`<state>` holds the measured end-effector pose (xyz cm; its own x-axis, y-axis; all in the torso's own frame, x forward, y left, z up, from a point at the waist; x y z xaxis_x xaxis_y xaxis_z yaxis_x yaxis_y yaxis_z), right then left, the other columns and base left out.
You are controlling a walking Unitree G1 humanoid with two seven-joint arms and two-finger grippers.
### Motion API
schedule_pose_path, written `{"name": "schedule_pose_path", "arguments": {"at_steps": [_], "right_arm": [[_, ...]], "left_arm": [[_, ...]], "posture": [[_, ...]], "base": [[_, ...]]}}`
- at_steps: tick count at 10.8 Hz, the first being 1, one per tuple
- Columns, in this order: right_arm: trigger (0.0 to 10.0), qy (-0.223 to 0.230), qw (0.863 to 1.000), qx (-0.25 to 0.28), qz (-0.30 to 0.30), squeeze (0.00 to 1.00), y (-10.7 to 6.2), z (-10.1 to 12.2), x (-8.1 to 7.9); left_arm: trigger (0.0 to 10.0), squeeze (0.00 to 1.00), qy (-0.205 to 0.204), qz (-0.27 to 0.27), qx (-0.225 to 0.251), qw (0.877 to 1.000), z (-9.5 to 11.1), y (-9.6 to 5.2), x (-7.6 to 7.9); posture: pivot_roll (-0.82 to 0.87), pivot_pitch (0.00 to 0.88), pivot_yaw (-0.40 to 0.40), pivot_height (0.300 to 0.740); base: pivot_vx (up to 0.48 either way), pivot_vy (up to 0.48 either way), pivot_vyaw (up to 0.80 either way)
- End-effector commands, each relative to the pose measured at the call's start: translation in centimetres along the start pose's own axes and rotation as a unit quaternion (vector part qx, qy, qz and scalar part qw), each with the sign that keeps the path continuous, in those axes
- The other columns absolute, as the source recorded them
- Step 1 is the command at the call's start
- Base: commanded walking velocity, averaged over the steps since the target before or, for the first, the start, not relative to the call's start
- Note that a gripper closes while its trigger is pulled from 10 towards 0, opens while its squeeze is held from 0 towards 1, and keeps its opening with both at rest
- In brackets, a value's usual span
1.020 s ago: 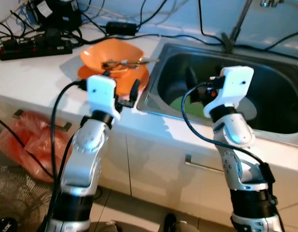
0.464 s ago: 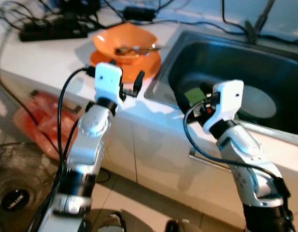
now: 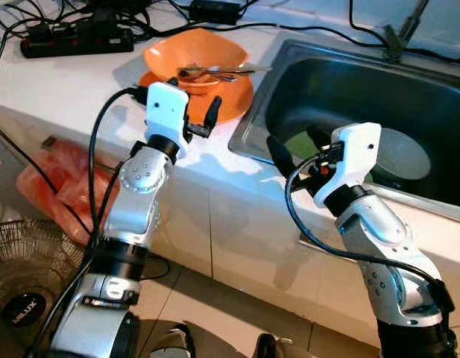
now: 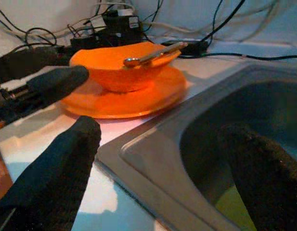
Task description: Kitchen organization
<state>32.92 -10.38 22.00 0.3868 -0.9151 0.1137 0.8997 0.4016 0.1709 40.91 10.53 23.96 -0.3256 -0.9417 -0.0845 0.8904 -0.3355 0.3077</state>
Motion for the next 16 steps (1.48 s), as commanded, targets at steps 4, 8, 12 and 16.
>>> {"name": "schedule_pose_path", "arguments": {"at_steps": [4, 8, 12, 16], "right_arm": [[10.0, 0.005, 1.0, 0.005, 0.008, 0.0, -0.6, 0.6, -0.6], [10.0, 0.009, 1.0, 0.011, 0.022, 0.0, -0.7, 1.3, -1.4], [10.0, 0.013, 0.998, 0.01, 0.056, 0.0, -1.5, 1.7, -2.5], [10.0, 0.009, 0.997, 0.006, 0.082, 0.0, -1.7, 1.9, -3.2]], "left_arm": [[10.0, 0.0, 0.049, -0.055, 0.018, 0.997, 0.2, 1.5, 2.0], [10.0, 0.0, 0.113, -0.093, 0.034, 0.989, 0.2, 2.3, 3.1], [10.0, 0.0, 0.129, -0.064, 0.031, 0.989, 0.4, 3.4, 1.3], [10.0, 0.0, 0.123, -0.044, 0.036, 0.991, 1.2, 4.1, 0.3]], "posture": [[-0.02, 0.176, 0.025, 0.74], [-0.06, 0.181, 0.024, 0.74], [-0.08, 0.2, 0.022, 0.74], [-0.09, 0.206, 0.009, 0.74]], "base": [[0.0, 0.0, 0.0], [0.0, 0.0, 0.0], [0.0, 0.0, 0.0], [0.0, 0.0, 0.0]]}}
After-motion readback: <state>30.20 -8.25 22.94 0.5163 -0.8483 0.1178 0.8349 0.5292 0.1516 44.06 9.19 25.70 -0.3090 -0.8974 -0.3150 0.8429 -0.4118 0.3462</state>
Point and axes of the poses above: a point about 5 cm out from each wrist's last joint towards the gripper, its own y axis pointing out of the wrist towards the gripper, its own z axis along the axis of the wrist's last joint, x = y × z, the point moved 5 cm from there along y, pointing out of the wrist towards the gripper, and after that the axes turned 9 degrees about -y, right-handed, at the moved point
